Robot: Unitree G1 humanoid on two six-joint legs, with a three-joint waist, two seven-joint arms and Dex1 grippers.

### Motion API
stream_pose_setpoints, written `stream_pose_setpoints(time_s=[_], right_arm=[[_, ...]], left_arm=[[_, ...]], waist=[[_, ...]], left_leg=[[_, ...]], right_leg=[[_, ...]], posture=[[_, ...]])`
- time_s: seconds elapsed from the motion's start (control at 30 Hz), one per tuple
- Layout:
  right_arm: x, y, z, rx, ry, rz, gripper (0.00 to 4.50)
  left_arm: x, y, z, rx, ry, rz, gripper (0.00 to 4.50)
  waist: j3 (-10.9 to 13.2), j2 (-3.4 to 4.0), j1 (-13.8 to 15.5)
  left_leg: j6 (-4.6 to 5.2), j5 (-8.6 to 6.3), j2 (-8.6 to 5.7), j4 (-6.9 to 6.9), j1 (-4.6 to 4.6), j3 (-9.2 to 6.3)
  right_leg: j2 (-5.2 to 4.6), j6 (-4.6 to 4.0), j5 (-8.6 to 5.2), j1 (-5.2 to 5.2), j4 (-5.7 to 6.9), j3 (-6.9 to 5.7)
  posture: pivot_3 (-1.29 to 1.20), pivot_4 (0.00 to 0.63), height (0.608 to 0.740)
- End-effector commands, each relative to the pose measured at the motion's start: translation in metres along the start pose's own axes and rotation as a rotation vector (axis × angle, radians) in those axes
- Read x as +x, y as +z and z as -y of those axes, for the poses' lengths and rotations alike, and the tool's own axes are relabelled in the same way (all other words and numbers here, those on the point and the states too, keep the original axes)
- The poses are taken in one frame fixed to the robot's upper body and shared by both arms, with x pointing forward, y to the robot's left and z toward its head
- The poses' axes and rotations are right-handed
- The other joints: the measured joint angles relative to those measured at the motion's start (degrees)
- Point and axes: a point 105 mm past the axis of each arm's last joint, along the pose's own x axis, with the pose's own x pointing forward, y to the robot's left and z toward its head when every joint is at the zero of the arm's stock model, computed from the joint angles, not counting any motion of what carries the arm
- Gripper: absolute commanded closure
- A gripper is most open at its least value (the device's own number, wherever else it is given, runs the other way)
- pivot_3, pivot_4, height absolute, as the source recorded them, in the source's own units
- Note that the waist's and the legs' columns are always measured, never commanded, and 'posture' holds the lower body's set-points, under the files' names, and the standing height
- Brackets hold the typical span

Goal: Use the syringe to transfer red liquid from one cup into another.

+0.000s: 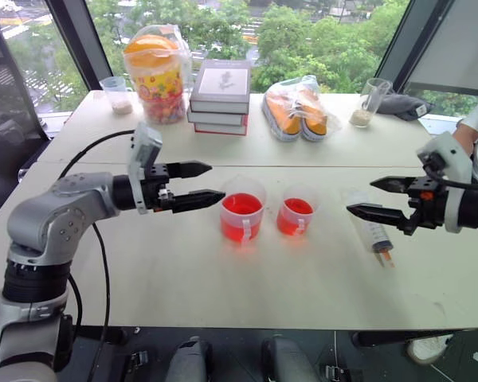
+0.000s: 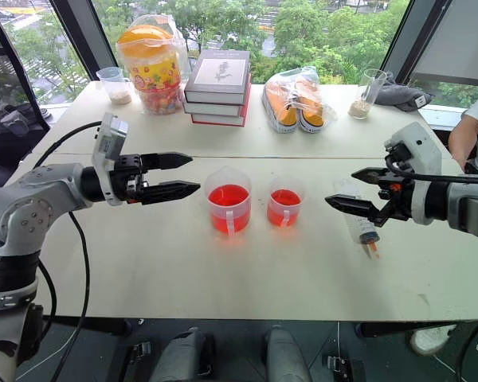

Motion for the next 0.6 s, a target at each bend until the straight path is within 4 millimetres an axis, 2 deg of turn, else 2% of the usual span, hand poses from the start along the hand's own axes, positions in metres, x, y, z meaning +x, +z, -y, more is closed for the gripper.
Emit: stream_pose_setpoints(time_s=[0.03,0.2,0.37,0.6], right_arm=[[-0.010,0.008,-0.002,-0.036,-0.026,0.031,0.02],[-0.012,0.004,-0.001,-0.024,-0.042,0.029,0.02],[-0.011,0.000,0.002,-0.015,-0.061,0.012,0.02],[-0.010,-0.003,0.019,0.041,-0.108,-0.043,0.02]], left_arm=[[0.001,0.011,0.000,0.033,-0.010,0.034,0.00],[0.003,0.017,-0.001,0.046,-0.023,0.054,0.00],[0.002,0.014,-0.003,0.053,-0.020,0.039,0.00],[0.003,0.013,-0.005,0.065,-0.012,0.053,0.00]], waist=[[0.0,0.00,0.0],[0.0,0.00,0.0],[0.0,0.00,-0.1],[0.0,0.00,0.0]], left_leg=[[0.00,0.00,0.00,0.00,0.00,0.00],[0.00,0.00,0.00,0.00,-0.01,-0.01],[0.00,0.00,0.00,0.00,0.01,0.00],[0.00,0.00,0.00,0.01,0.00,0.01]], right_leg=[[0.00,0.00,0.00,0.00,0.00,0.00],[0.00,0.08,0.04,0.00,0.00,0.00],[0.00,0.05,0.03,0.00,0.01,0.00],[0.00,0.00,0.00,0.00,0.00,0.01]], posture=[[0.00,0.150,0.740],[0.00,0.150,0.740],[0.00,0.150,0.740],[0.00,0.150,0.740]])
